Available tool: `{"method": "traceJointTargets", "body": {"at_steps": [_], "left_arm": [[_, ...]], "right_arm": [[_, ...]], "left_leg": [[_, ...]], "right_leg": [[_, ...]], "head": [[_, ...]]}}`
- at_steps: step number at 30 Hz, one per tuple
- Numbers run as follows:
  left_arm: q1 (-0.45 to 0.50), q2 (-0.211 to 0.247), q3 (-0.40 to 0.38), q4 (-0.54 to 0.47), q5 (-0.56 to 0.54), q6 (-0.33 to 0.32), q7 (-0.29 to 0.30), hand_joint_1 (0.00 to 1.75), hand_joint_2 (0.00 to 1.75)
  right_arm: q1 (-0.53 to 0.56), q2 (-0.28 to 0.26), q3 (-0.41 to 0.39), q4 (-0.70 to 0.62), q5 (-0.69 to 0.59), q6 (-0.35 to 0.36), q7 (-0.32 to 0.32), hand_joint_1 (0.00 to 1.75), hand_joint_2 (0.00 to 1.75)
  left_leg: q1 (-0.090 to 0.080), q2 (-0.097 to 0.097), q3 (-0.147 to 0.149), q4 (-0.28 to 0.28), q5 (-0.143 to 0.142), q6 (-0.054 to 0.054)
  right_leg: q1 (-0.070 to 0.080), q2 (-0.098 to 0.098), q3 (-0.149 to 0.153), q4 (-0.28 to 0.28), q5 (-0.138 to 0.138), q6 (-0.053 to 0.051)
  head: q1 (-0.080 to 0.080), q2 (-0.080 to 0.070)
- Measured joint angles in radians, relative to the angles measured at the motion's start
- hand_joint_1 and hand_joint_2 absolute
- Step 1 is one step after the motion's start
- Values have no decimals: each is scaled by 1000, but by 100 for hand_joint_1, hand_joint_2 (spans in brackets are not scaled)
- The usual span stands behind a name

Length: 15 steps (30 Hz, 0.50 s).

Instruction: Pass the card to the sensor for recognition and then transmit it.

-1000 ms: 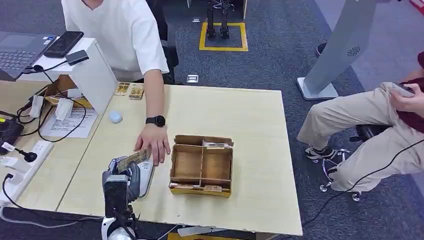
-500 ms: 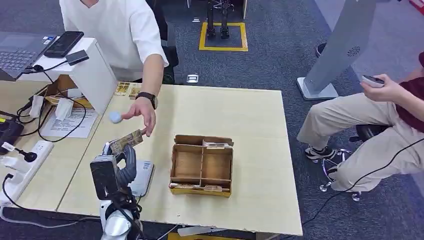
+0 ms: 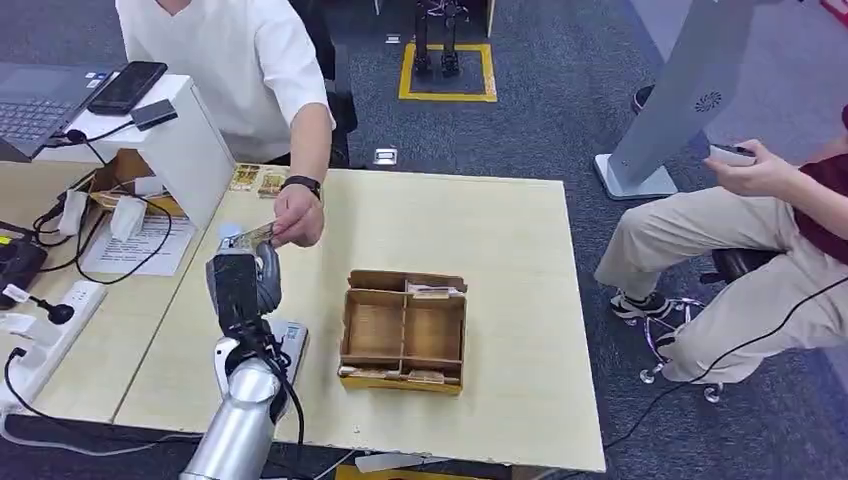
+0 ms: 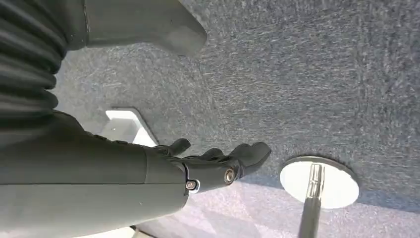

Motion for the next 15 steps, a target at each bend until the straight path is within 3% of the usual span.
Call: {"method": "traceJointTargets", "body": {"at_steps": [7,8,9,15], "left_arm": [[-26,3,0,51,-18,-1,0,175,175],[-27,3,0,53,-19,0,0,58,175],[-28,3,0,56,-19,0,0,0,175],[-27,3,0,65,-35,3,-2,0,175]], "right_arm": [[-3,0,7,0,-3,0,-2,0,175],[-3,0,7,0,-3,0,-2,0,175],[-3,0,7,0,-3,0,-2,0,175],[-2,0,8,0,-13,0,-6,0,175]], "left_leg": [[0,0,0,0,0,0],[0,0,0,0,0,0],[0,0,0,0,0,0],[0,0,0,0,0,0]], "right_leg": [[0,1,-1,0,0,0],[0,1,-1,0,0,0],[0,1,-1,0,0,0],[0,0,-1,0,0,0]], "head": [[0,0],[0,0],[0,0],[0,0]]}}
